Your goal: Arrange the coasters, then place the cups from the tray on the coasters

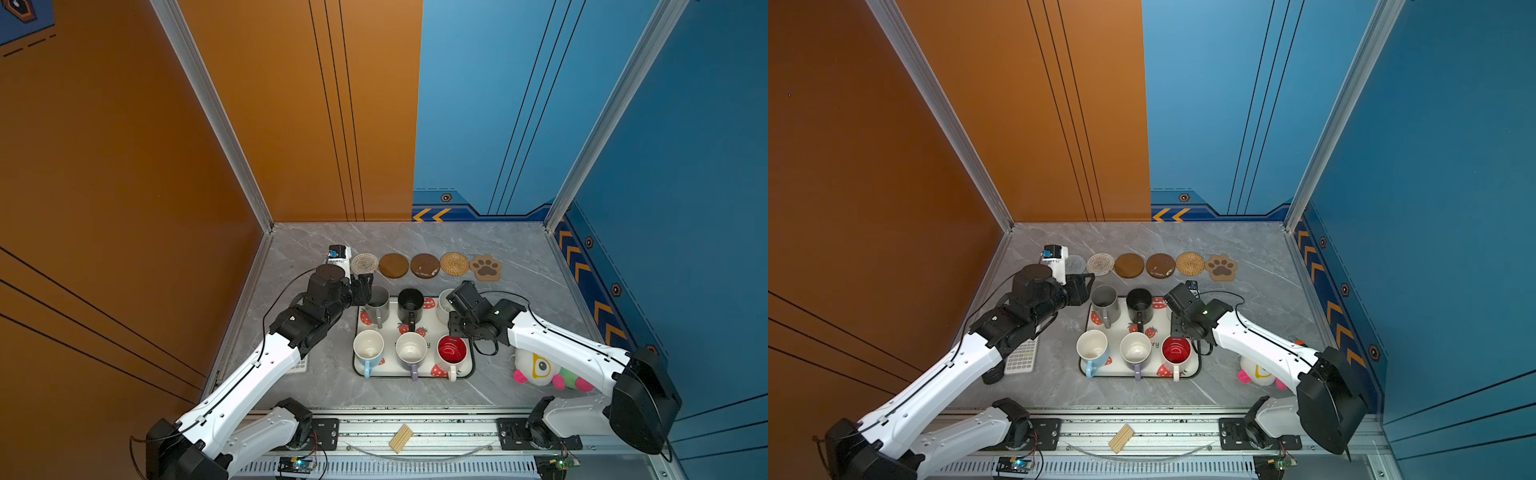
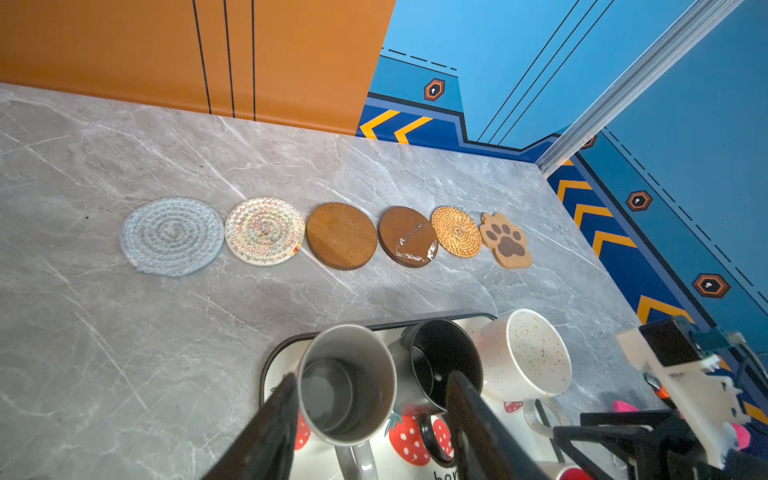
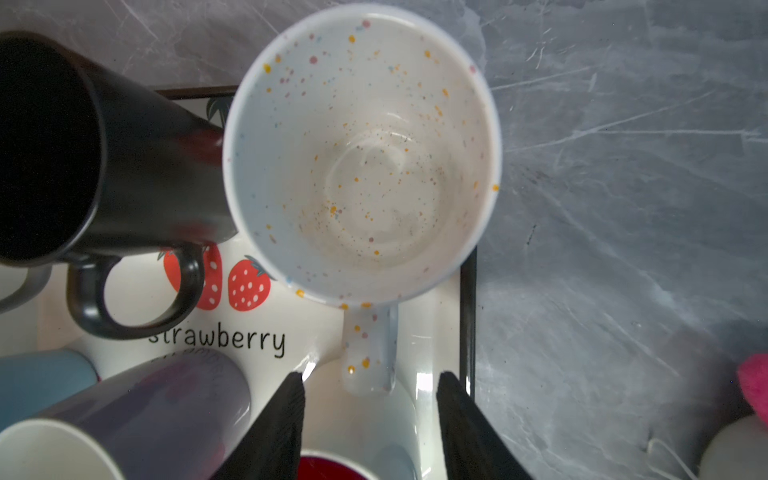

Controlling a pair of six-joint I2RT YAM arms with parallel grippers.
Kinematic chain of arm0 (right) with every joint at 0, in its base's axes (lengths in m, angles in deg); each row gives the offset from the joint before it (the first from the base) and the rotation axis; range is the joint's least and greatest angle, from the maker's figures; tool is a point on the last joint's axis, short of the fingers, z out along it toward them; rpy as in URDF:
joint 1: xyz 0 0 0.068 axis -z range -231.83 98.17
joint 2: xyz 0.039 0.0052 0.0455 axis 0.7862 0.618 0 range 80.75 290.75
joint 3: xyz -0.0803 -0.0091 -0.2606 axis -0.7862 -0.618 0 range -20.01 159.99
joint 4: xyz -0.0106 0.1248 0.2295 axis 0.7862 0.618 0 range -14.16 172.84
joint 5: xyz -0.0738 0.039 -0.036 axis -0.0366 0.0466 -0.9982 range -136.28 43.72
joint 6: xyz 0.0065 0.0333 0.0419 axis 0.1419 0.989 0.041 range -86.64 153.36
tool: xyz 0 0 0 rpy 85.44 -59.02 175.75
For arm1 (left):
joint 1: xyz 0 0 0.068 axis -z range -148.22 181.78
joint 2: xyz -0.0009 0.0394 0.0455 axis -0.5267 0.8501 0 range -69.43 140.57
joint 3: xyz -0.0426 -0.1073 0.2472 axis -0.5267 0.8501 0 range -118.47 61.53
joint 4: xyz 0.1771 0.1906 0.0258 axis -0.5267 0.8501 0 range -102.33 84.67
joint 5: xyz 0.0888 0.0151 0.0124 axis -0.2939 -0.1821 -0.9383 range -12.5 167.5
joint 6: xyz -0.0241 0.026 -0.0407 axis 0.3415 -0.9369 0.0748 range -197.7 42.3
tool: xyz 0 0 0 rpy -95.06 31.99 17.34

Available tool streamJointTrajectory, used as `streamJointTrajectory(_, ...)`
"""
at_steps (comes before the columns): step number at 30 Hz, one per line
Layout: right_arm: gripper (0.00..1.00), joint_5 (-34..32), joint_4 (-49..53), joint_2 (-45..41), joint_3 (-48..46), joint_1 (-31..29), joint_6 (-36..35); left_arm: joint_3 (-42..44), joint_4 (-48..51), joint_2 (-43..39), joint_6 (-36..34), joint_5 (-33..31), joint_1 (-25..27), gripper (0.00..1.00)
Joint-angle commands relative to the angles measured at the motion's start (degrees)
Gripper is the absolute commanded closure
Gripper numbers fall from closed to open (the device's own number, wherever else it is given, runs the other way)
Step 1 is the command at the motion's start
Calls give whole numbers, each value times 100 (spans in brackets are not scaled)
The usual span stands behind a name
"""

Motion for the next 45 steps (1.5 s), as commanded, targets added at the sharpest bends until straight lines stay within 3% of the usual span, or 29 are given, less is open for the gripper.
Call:
streamJointTrajectory(1, 51, 3, -182, 115, -54, 63, 80, 83, 54, -94, -61, -134, -63, 42)
streamJointTrajectory(26, 62, -509, -489, 708, -136, 63, 177, 82, -6, -20, -34, 4, -125, 41)
streamJointTrajectory(36, 78, -533, -527, 806, -121, 63, 152, 81, -75, 52, -25, 81, -133, 41)
streamJointTrajectory(42, 99, -581, -503, 728, -72, 63, 137, 0, -58, 109, 1, 110, -138, 42)
streamJointTrajectory(45, 100, -636, -426, 672, -20, 65, 91, 4, -44, 102, 10, 114, -133, 42)
